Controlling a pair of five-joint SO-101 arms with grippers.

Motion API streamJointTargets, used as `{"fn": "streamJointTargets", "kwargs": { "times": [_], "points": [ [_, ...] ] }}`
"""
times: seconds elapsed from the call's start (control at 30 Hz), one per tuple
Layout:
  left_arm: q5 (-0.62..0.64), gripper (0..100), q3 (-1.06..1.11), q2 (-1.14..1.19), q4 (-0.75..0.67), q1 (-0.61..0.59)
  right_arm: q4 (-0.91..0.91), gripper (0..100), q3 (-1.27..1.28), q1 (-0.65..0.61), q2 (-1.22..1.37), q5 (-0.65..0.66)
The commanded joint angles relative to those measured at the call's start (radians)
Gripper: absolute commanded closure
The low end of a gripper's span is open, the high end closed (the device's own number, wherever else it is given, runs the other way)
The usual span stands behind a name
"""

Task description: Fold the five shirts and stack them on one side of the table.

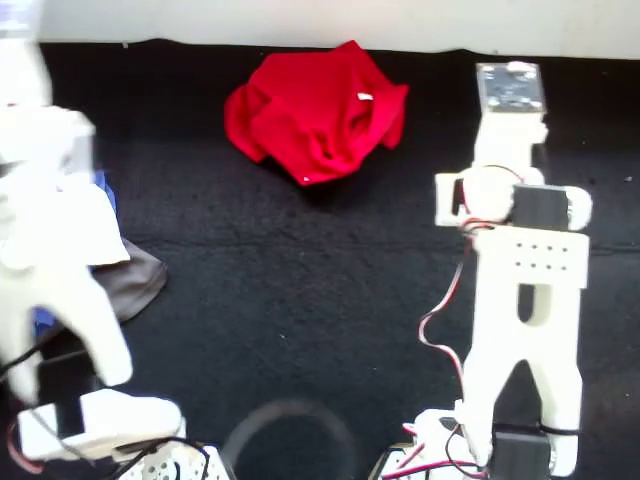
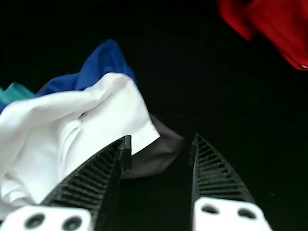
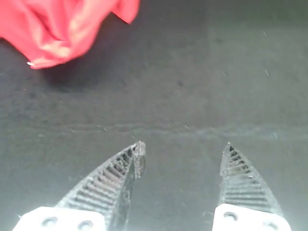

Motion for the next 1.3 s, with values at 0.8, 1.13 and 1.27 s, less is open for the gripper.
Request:
{"fn": "streamJointTargets", "kwargs": {
  "times": [0.8,1.13,1.27],
  "points": [
    [0.430,68,-0.297,1.035,-0.753,0.593,0.074,75.2,-0.044,0.199,-0.209,-0.002],
    [0.416,100,-0.621,1.155,-0.390,0.553,0.074,75.2,-0.044,0.196,-0.203,-0.002],
    [0.331,99,-0.771,1.153,-0.166,0.516,0.073,75.2,-0.044,0.194,-0.199,-0.003]
  ]
}}
